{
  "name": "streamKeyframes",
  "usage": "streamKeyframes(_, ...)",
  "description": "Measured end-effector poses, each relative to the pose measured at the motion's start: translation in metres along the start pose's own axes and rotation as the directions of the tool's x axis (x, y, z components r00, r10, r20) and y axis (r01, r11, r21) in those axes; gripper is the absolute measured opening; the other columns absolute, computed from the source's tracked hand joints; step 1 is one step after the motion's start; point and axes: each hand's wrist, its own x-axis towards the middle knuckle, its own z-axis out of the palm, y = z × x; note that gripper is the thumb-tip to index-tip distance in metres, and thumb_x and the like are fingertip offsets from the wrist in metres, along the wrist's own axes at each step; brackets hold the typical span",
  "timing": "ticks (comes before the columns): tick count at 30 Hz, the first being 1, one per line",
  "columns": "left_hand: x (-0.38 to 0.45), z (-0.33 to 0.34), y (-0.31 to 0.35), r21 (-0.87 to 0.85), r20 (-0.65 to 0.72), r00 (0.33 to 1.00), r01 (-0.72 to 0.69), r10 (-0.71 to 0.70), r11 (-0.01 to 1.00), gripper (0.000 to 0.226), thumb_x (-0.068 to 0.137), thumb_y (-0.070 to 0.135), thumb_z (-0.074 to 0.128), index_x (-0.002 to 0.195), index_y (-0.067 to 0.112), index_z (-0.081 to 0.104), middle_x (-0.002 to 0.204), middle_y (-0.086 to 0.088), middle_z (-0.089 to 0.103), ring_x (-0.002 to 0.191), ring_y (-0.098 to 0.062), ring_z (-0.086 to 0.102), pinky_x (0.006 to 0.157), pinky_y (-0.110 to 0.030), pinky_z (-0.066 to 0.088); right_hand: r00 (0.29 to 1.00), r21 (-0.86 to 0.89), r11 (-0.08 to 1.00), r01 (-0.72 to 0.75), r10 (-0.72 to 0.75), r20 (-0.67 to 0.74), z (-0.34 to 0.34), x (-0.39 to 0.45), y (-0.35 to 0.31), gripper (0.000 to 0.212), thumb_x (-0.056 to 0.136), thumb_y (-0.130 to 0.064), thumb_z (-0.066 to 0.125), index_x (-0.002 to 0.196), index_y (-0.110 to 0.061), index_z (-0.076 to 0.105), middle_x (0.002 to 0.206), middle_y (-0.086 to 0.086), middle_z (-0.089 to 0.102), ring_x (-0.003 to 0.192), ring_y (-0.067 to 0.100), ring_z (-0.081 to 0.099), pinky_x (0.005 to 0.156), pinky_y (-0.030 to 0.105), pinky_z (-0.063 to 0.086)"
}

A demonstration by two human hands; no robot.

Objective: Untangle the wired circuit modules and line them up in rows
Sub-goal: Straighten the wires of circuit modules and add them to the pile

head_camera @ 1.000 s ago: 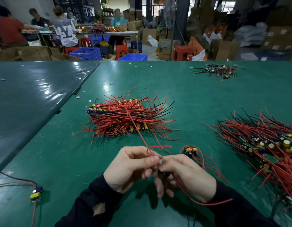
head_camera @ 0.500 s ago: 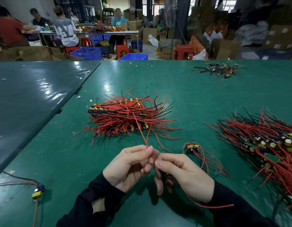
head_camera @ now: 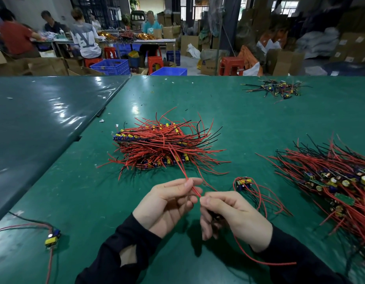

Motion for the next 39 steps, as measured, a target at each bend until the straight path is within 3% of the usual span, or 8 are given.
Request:
streamKeyframes(5,-0.002,0.001,0.001,0.011,0.017,0.998,0.053,-0.053,0.999,0.017,0.06,0.016,0.064,0.063,0.003,0.075,0.056,-0.005,0.064,0.04,-0.006,0.055,0.04,-0.013,0.045,0.997,0.056,0.998,-0.023,0.018,0.077,0.002,-0.001,-0.003,0.031,0.082,-0.04,0.049,0.056,-0.024,0.056,0.049,0.0,0.059,0.047,0.013,0.059,0.044,0.017,0.038)
streamKeyframes(10,0.0,-0.001,0.001,0.099,-0.01,0.998,-0.055,0.056,0.994,0.02,0.066,0.014,0.063,0.079,0.012,0.078,0.063,-0.008,0.068,0.045,-0.007,0.058,0.045,-0.013,0.047,0.999,-0.014,0.999,-0.041,0.042,0.026,-0.001,0.001,-0.002,0.033,0.086,-0.029,0.047,0.054,-0.022,0.052,0.047,0.001,0.059,0.044,0.015,0.056,0.045,0.02,0.036)
streamKeyframes(17,0.002,0.001,-0.005,0.152,-0.063,0.986,-0.144,0.155,0.978,0.017,0.068,0.012,0.061,0.072,0.009,0.078,0.065,-0.01,0.069,0.047,-0.008,0.06,0.047,-0.013,0.048,0.996,-0.012,0.996,-0.089,0.089,-0.021,0.0,0.003,-0.001,0.036,0.082,-0.022,0.044,0.047,-0.019,0.051,0.041,0.005,0.055,0.038,0.016,0.052,0.047,0.024,0.037)
streamKeyframes(21,0.005,-0.001,-0.004,0.121,-0.124,0.975,-0.17,0.185,0.978,0.016,0.065,0.008,0.062,0.07,0.007,0.077,0.065,-0.007,0.068,0.045,-0.004,0.056,0.045,-0.011,0.046,0.995,-0.014,0.995,-0.101,0.101,-0.017,0.001,0.002,0.001,0.041,0.093,-0.012,0.043,0.052,-0.013,0.047,0.042,0.005,0.054,0.04,0.015,0.052,0.05,0.021,0.042)
streamKeyframes(25,0.004,-0.001,-0.003,0.045,-0.117,0.986,-0.114,0.118,0.992,0.017,0.068,0.01,0.06,0.07,0.007,0.077,0.059,-0.004,0.065,0.042,-0.004,0.054,0.041,-0.011,0.045,0.996,-0.019,0.995,-0.094,0.094,-0.012,0.002,0.003,0.001,0.031,0.082,-0.021,0.044,0.052,-0.014,0.047,0.043,0.005,0.055,0.041,0.015,0.052,0.05,0.02,0.043)
streamKeyframes(30,0.004,-0.005,-0.001,0.042,-0.142,0.983,-0.114,0.119,0.993,0.018,0.076,0.013,0.056,0.078,0.003,0.071,0.054,-0.006,0.062,0.037,-0.005,0.05,0.036,-0.012,0.04,0.994,-0.048,0.994,-0.103,0.105,0.04,0.002,0.003,0.005,0.031,0.085,-0.021,0.043,0.055,-0.014,0.047,0.045,0.003,0.057,0.042,0.014,0.053,0.053,0.017,0.042)
streamKeyframes(33,0.004,-0.005,0.0,0.068,-0.117,0.981,-0.148,0.156,0.987,0.017,0.072,0.014,0.056,0.078,0.001,0.066,0.054,-0.006,0.062,0.037,-0.006,0.05,0.037,-0.012,0.039,0.995,-0.059,0.994,-0.094,0.096,0.036,0.001,0.003,0.005,0.033,0.086,-0.021,0.043,0.053,-0.016,0.048,0.045,0.003,0.057,0.043,0.013,0.053,0.054,0.017,0.042)
streamKeyframes(39,0.006,-0.006,0.0,0.109,-0.138,0.959,-0.232,0.246,0.966,0.018,0.09,0.0,0.049,0.092,0.008,0.066,0.064,-0.009,0.068,0.043,-0.006,0.056,0.044,-0.012,0.046,0.994,-0.066,0.992,-0.106,0.107,0.006,-0.001,0.003,0.007,0.033,0.084,-0.024,0.044,0.052,-0.019,0.049,0.044,0.003,0.057,0.043,0.015,0.053,0.052,0.02,0.042)
